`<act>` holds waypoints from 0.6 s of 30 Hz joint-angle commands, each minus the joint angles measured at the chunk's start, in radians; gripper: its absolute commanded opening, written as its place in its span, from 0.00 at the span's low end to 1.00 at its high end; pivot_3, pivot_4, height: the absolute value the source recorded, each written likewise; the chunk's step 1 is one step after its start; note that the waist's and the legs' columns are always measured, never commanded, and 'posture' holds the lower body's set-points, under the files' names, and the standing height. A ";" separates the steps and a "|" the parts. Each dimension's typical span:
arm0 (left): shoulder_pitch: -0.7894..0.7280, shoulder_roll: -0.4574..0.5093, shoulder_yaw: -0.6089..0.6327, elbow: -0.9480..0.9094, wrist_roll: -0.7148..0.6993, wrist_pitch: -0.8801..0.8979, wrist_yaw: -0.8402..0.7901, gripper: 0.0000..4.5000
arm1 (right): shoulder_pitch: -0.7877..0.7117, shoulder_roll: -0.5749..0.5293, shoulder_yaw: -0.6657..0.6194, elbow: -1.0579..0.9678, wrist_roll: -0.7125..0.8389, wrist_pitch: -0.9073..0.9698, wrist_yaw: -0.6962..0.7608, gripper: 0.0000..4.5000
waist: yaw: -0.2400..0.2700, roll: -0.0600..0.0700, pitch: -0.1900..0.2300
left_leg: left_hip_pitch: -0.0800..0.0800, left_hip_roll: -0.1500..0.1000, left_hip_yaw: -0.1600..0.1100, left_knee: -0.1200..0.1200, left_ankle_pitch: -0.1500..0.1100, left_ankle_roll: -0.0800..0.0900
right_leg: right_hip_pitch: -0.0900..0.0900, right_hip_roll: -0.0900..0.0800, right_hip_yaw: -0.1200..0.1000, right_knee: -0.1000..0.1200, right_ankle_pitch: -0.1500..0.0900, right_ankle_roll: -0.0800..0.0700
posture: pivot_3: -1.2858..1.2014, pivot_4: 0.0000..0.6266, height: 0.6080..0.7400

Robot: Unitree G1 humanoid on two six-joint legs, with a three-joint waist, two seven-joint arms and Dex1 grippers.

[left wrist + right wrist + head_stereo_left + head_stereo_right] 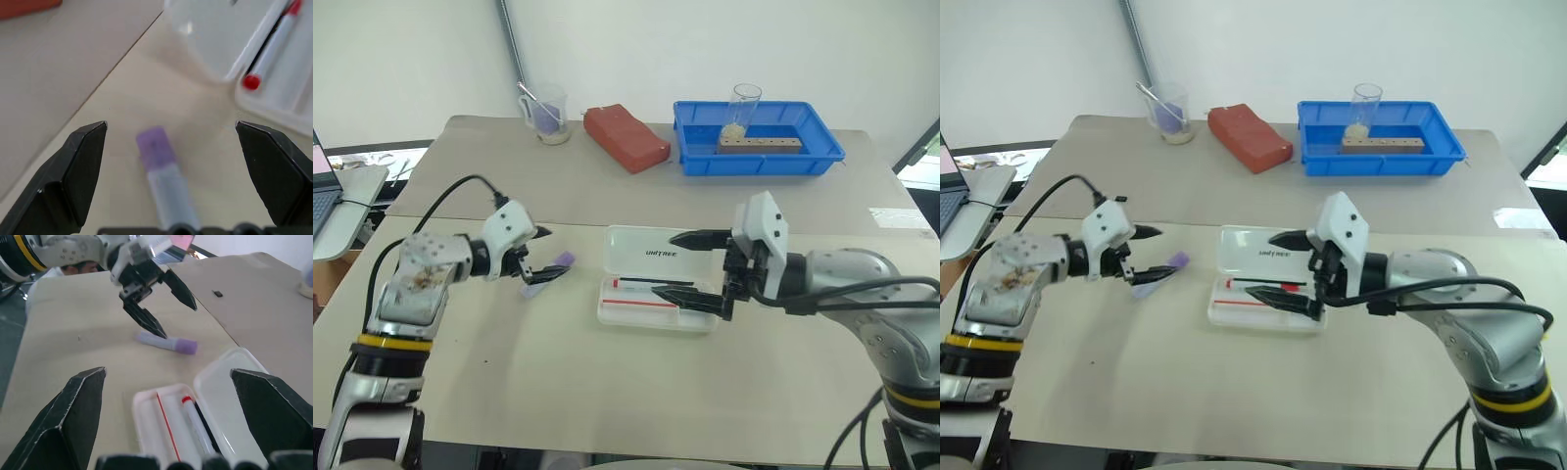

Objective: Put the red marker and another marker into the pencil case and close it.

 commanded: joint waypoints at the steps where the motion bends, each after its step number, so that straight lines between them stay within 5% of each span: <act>1: 0.052 -0.027 0.022 -0.038 -0.006 0.012 0.073 0.99 | -0.051 0.011 0.017 0.002 0.026 0.003 0.027 1.00 | 0.006 0.000 0.000 | 0.000 0.000 0.000 0.000 0.000 0.000 | 0.000 0.000 0.000 0.000 0.000 0.000 | 0.52 0.24 1.00; 8: 0.111 -0.087 -0.003 0.058 0.017 -0.029 0.149 0.99 | -0.103 0.008 0.041 0.026 0.027 -0.001 0.079 1.00 | 0.008 -0.001 0.000 | -0.001 0.000 0.000 0.000 0.000 0.000 | 0.000 -0.001 -0.001 0.001 0.001 -0.001 | 0.52 0.24 1.00; 16: 0.109 -0.073 0.003 0.082 0.010 -0.040 0.136 0.21 | -0.105 -0.012 0.016 0.035 0.015 0.000 0.074 1.00 | 0.001 -0.001 -0.001 | -0.001 0.000 0.001 -0.001 0.000 0.000 | 0.000 -0.001 0.000 0.000 0.000 -0.002 | 0.52 0.24 1.00; 18: 0.098 -0.058 0.003 0.084 0.010 -0.050 0.125 0.21 | -0.107 -0.016 0.013 0.040 0.012 0.000 0.070 1.00 | 0.000 -0.001 -0.001 | -0.001 0.000 0.001 -0.001 0.000 0.000 | 0.000 -0.001 0.000 0.000 0.000 -0.002 | 0.52 0.24 1.00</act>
